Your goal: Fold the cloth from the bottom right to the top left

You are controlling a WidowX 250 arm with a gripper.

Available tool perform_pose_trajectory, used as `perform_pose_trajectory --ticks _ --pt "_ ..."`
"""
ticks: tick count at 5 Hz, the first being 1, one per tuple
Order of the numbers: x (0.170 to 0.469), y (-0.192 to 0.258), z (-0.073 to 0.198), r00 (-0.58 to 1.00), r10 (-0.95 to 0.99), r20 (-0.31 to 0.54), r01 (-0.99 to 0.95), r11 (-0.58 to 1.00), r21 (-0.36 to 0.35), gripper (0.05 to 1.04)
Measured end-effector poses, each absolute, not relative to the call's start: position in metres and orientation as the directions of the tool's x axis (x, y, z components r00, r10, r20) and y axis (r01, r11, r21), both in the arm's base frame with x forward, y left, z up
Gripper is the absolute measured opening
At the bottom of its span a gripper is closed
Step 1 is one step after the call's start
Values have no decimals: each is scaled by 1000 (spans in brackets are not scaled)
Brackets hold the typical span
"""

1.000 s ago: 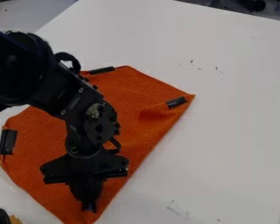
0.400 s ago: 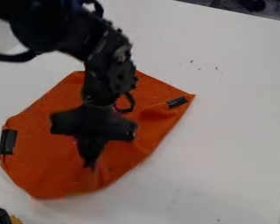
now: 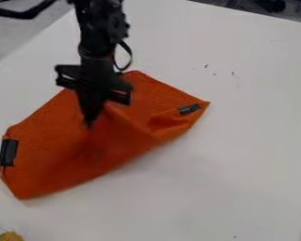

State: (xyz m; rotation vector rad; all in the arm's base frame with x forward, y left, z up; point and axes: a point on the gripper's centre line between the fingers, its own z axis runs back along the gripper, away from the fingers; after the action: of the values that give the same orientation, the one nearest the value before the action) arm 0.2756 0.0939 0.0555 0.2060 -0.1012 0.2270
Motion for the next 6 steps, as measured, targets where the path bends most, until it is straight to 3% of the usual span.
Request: perform_pose_trajectory --ticks 1,3,4,5,6 --pt "292 129 32 983 148 108 -161 979 125 57" --pt "294 143 11 983 159 93 -164 986 38 83" --pt "295 146 12 985 147 91 -153 987 58 242" --pt "297 148 15 985 132 107 -143 983 112 500" --pt "304 147 40 978 130 161 -161 967 197 809"
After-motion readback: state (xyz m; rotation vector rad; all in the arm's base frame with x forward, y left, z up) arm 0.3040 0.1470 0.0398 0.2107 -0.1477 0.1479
